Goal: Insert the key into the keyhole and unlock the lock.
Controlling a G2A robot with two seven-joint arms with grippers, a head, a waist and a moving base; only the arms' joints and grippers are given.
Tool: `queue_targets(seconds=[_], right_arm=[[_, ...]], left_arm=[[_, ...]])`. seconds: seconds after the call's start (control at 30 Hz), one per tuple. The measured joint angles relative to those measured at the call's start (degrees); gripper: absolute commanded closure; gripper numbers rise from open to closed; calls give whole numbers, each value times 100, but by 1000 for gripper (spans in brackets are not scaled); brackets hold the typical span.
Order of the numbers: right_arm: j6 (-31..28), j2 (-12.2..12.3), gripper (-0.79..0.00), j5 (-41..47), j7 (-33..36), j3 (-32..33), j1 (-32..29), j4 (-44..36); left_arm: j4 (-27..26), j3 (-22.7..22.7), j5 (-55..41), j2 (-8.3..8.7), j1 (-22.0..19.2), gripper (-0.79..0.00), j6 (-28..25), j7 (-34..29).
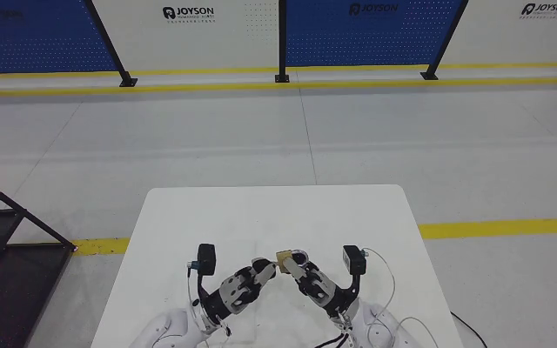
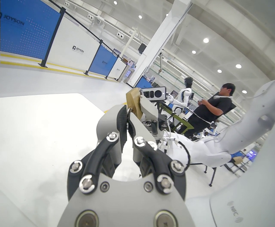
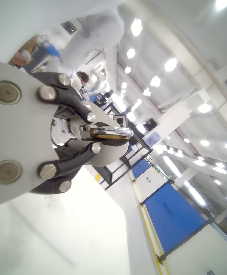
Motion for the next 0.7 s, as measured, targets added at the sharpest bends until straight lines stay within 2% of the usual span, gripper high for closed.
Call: queue_targets(seconds=[0.37,0.7], right_arm=[[37,5,0,43,42,0,-11,-11],[37,13,0,203,117,10,3,2]], left_arm=[[-236,201,2025,-70,235,0,1050,1309],[-249,315,3107,-73,347,0,1548,2029]])
